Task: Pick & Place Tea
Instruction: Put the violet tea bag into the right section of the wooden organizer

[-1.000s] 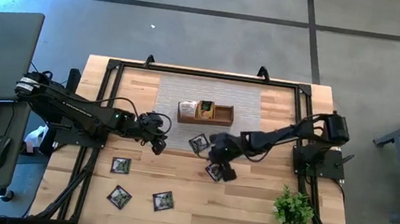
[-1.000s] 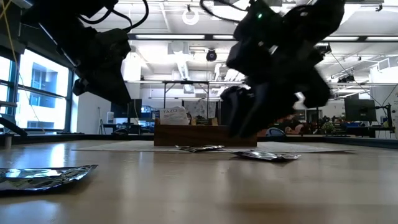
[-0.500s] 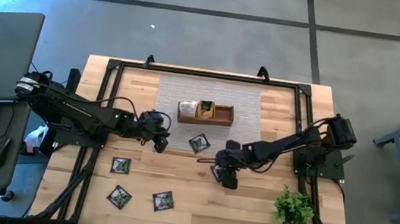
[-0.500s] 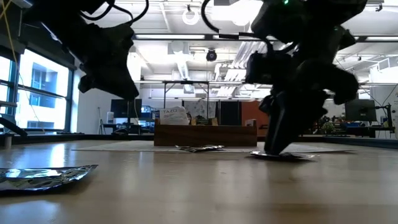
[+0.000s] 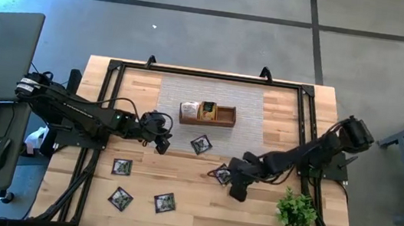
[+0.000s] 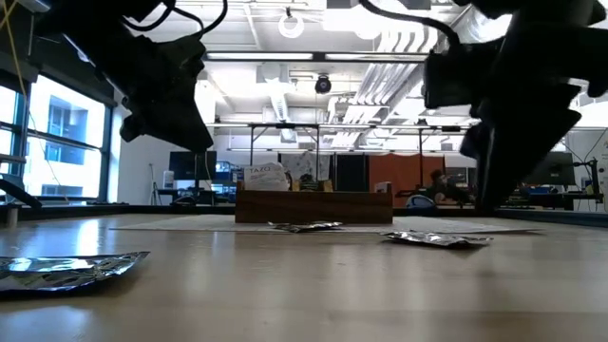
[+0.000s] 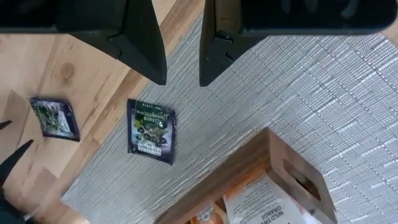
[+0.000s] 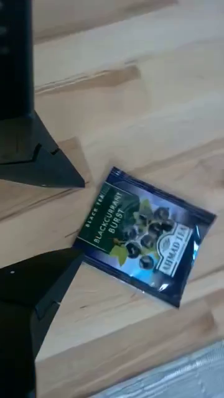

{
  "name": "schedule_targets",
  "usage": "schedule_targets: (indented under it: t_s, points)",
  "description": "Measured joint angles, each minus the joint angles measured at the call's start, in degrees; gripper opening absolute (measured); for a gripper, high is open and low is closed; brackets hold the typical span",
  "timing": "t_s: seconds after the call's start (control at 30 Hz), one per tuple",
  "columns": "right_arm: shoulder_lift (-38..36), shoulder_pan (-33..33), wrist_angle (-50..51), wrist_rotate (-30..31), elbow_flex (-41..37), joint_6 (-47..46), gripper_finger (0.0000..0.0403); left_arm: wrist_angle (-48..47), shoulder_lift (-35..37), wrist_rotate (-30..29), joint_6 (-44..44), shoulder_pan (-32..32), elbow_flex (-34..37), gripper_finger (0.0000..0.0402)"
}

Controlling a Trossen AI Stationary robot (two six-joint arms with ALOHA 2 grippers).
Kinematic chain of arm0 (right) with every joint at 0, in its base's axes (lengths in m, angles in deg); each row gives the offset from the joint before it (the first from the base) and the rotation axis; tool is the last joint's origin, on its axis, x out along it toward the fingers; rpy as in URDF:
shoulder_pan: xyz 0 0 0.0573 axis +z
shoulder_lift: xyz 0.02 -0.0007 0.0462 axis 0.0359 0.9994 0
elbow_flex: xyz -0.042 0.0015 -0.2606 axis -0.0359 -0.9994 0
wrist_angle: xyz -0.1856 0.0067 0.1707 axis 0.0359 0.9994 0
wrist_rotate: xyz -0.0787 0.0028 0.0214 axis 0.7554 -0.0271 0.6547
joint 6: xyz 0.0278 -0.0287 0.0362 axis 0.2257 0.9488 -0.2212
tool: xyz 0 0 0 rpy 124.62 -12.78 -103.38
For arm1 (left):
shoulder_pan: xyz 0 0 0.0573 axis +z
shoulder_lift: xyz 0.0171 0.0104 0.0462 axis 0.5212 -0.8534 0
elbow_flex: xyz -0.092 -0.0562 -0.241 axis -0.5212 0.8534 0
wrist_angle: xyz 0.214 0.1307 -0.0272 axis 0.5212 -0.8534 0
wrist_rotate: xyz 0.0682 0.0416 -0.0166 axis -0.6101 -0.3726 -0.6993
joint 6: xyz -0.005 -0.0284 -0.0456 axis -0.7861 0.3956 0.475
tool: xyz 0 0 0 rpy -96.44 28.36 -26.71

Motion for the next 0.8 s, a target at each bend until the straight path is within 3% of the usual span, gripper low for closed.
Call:
schedule_targets:
  t_s: [0.27, 0.53, 0.67, 0.8]
  points:
    - [2.42, 1.34, -0.70, 13.60, 0.00, -6.66, 0.0165, -0.04, 0.00, 0.35, 0.00, 0.00, 0.00, 0.0094]
    - [6.80, 0.72, -1.09, 9.96, 0.17, -8.98, 0.0165, -0.04, 0.00, 2.30, 0.02, 0.00, 0.00, 0.0094]
    - [8.46, 0.78, -1.06, 11.33, 0.30, -7.99, 0.0163, -0.05, 0.00, 2.28, 0.02, 0.00, 0.00, 0.0094]
    - [8.85, 0.12, -1.37, 11.45, 0.26, -5.45, 0.0126, -0.04, 0.00, 2.26, 0.02, 0.00, 0.00, 0.0094]
